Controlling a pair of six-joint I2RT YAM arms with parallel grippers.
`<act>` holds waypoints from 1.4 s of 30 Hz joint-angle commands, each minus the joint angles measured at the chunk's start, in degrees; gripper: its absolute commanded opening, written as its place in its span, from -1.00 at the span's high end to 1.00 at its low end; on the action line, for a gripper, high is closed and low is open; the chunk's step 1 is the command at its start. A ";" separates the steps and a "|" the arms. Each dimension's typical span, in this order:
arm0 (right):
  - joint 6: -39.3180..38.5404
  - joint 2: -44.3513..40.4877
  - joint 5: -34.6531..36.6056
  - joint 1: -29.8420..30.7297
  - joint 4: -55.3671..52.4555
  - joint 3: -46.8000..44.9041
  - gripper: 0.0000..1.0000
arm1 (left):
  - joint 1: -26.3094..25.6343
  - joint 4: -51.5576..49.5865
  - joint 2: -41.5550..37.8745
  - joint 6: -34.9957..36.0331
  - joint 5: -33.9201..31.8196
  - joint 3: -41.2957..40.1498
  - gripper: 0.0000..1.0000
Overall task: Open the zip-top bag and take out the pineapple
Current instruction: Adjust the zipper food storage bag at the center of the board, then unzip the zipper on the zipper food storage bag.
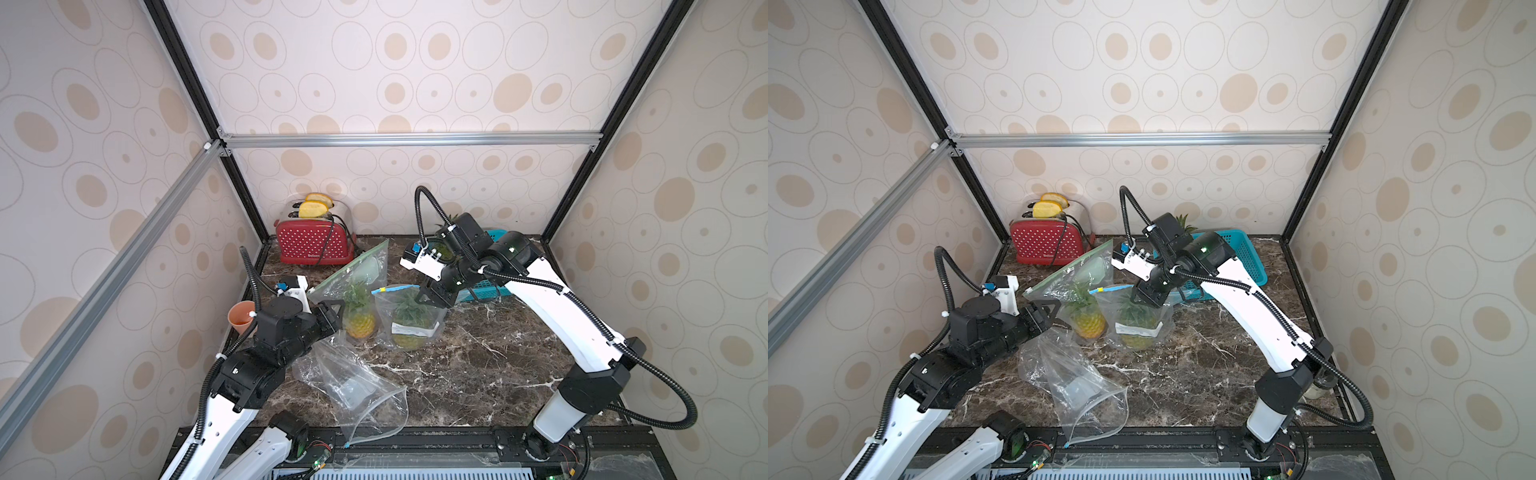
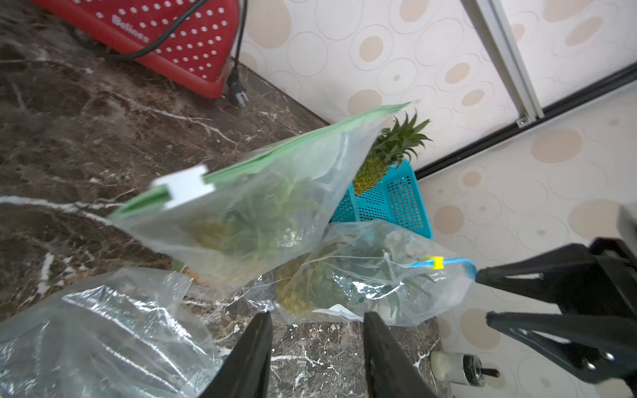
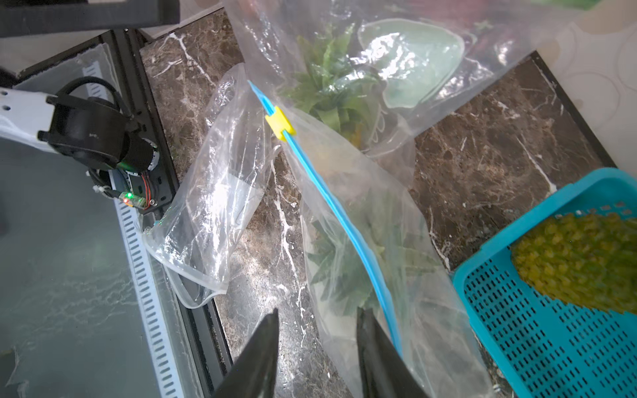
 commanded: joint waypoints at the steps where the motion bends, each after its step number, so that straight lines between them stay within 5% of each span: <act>1: -6.22 2.11 -2.93 1.17 0.20 2.15 0.18 | 0.32 5.79 -0.33 3.11 5.01 0.89 0.19; 11: -10.45 5.47 -2.79 2.61 4.89 7.58 0.25 | 0.31 10.35 5.78 10.74 10.95 2.54 0.50; 23: -14.61 14.77 -7.62 3.84 -1.40 20.18 0.31 | 0.37 12.20 7.95 21.31 16.23 2.45 0.44; 42: -14.83 17.56 -7.36 4.47 -3.59 22.05 0.39 | 0.33 13.50 14.67 27.77 19.07 3.73 0.54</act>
